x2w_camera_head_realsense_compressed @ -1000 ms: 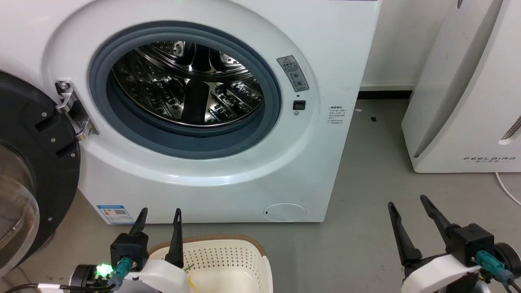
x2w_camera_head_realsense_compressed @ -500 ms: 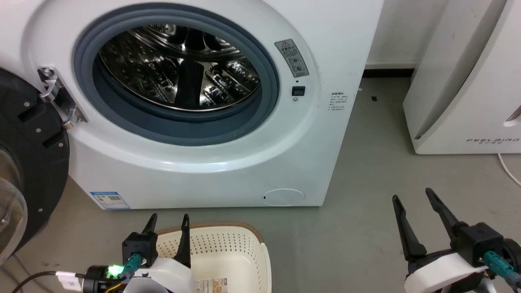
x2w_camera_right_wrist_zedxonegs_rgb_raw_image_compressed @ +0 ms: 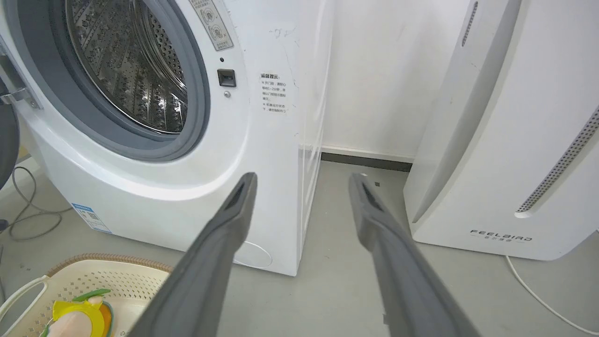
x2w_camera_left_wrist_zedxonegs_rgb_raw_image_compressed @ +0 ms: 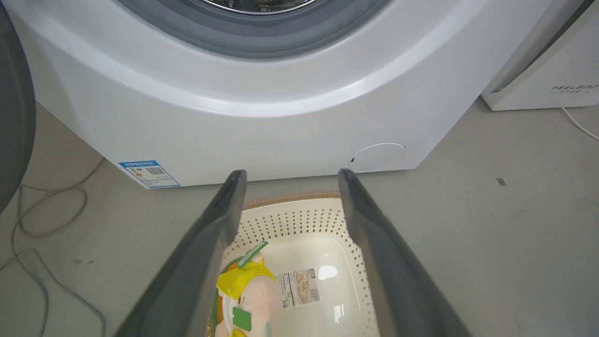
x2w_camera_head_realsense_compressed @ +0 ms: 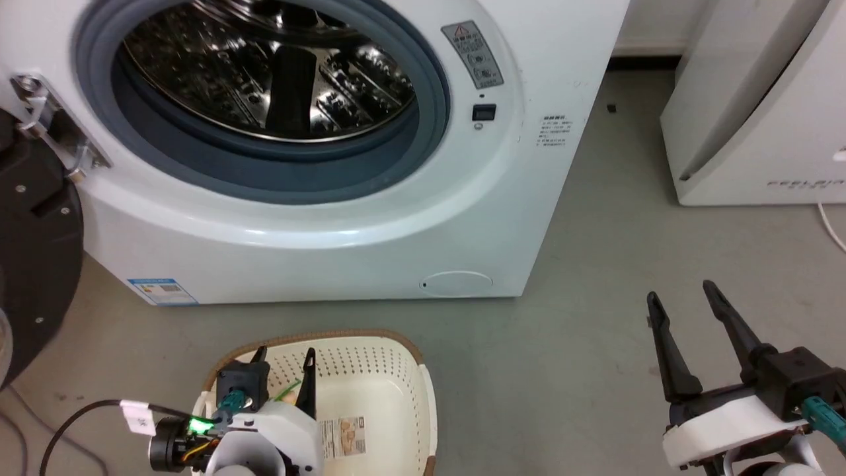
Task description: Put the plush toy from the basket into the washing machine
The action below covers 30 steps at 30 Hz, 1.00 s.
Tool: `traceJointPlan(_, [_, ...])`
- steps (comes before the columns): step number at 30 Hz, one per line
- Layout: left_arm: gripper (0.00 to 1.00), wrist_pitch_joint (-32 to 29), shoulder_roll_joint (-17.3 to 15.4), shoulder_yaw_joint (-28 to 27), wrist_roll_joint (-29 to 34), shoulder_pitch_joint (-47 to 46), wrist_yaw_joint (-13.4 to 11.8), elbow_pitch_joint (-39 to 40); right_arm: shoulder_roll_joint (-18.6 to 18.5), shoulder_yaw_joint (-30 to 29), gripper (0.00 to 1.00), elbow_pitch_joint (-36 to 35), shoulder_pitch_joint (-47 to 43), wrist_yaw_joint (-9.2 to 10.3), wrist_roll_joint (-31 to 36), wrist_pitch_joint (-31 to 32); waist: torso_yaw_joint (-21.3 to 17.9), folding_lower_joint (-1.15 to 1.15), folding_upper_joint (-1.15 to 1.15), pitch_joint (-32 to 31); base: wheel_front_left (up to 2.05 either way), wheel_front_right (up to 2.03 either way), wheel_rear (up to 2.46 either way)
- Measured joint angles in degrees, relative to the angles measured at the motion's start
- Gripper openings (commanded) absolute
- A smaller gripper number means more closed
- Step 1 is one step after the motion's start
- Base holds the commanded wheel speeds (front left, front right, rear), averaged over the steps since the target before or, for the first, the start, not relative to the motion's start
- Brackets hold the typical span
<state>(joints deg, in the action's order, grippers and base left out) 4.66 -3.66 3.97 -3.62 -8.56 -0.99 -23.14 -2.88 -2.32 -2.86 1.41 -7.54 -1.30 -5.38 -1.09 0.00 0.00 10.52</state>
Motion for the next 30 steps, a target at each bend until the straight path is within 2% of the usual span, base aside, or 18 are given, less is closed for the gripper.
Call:
traceJointPlan(11, [1.00, -0.19, -1.37, 1.12, -0.73, -5.59, 0.18, -10.05, 0.00, -0.35, 1.00, -1.16, 1.47, 0.00, -0.22, -1.40, -0.99, 0.00, 0.00, 5.61, 0.00, 0.00, 0.00])
traceJointPlan(30, [1.00, -5.88, -5.02, 3.90, -2.68, -14.38, 0.64, -22.46, 0.00, -1.12, 1.00, -3.23, 4.07, 0.00, -0.66, -3.68, -2.61, 0.00, 0.00, 17.25, 0.00, 0.00, 0.00])
